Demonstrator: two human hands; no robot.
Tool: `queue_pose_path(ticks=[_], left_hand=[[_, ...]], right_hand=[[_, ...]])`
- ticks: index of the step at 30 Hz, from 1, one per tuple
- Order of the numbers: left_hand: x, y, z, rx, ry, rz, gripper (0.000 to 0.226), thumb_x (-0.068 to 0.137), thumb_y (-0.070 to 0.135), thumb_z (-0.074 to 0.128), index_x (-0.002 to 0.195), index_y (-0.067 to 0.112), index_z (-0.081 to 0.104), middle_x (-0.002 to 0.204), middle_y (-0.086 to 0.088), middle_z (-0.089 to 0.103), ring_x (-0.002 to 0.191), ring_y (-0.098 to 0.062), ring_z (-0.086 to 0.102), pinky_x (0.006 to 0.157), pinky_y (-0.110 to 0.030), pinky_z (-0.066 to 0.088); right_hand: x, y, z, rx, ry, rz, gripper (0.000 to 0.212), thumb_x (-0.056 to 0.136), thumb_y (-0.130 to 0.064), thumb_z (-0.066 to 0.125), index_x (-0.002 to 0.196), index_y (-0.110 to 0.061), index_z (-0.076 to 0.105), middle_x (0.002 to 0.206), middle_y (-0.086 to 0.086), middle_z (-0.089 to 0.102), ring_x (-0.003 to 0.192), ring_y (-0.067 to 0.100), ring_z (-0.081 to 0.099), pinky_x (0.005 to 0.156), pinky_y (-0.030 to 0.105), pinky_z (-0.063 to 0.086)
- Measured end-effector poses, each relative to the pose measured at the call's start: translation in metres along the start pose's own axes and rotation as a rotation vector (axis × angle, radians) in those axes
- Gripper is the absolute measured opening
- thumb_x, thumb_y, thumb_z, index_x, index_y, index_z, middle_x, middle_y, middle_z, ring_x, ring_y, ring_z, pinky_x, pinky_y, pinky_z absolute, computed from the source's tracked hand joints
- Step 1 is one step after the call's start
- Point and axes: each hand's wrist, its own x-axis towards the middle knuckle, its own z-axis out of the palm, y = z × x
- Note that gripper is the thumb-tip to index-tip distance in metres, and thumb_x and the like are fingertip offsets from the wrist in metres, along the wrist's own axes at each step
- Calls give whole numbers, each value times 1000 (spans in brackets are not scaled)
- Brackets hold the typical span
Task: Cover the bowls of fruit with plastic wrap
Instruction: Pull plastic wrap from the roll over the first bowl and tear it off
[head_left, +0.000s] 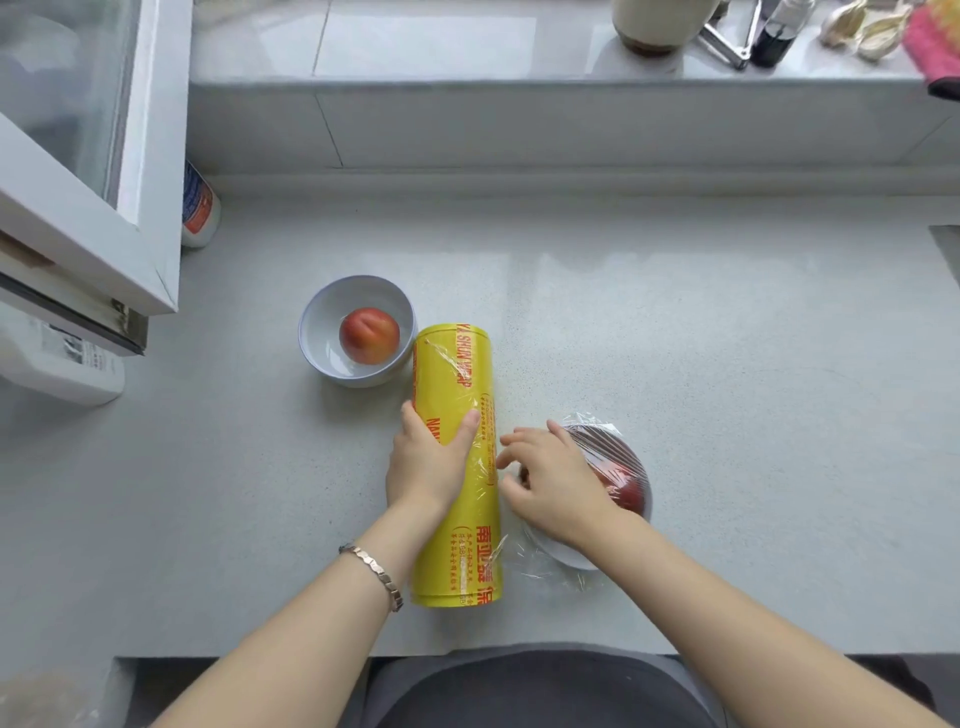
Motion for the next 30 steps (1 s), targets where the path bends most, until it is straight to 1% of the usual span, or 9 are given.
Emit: queue_pose_path(ticks=[4,6,9,13,16,19,22,27,30], left_hand=[[-1,-1,0,-2,8,-5,81,80,63,52,139,14,25,133,-15,48,117,-34,51,94,-45,44],[-1,-2,-2,-17,1,-7,81,79,63,52,139,15,25,133,-15,48,116,-34,51,95,-46,44],[0,-2,-3,-46,-4,1,82,78,64,53,138,16,27,132,-13,50,115,-33,52,94,-48,45],[-1,-2,-4,-77,-12,3,80,75,66,55,135,19,30,128,-10,53,110,-31,56,92,-48,47],[-1,-4,-6,-110,-21,1,73,77,64,56,132,20,34,126,-6,56,106,-27,58,90,-45,49],[1,-6,-7,-120,-30,7,70,79,62,55,131,20,34,124,-5,57,105,-26,58,90,-44,49],[1,-8,-7,-140,-41,16,72,78,63,55,132,21,33,123,-4,58,104,-26,59,90,-46,49],[2,-9,-7,-174,-50,30,68,81,59,55,132,19,33,123,-5,57,103,-25,59,88,-41,49],[2,-9,-8,-183,-52,32,66,82,58,54,131,19,34,123,-5,58,103,-25,59,88,-41,49]], right_hand=[[-5,-6,6,-119,-128,-20,34,83,-46,56,85,-14,67,135,4,50,134,16,31,115,34,-2],[-5,-7,8,-123,-136,-18,33,84,-43,56,81,-13,69,139,4,47,137,15,29,115,34,-4],[-3,-8,14,-47,-72,4,28,82,-33,55,72,-11,69,122,6,61,133,14,37,115,33,-1],[-4,-12,25,-17,120,-2,18,60,-18,53,47,-9,61,83,9,74,106,23,64,107,45,29],[-1,-1,30,27,208,-85,12,50,-5,58,39,-9,53,77,6,75,82,23,72,87,55,46],[-4,7,28,97,167,-46,14,55,-3,59,45,-10,53,91,11,74,104,33,64,102,46,32],[-16,11,23,128,111,30,10,64,-7,52,73,-11,56,107,13,66,130,28,43,112,37,23],[-35,6,22,149,43,-45,49,72,-37,29,90,-16,70,138,6,48,141,22,25,113,30,1],[-33,-5,19,71,-60,-31,47,78,-53,39,87,-18,69,149,3,34,144,16,10,113,28,-10]])
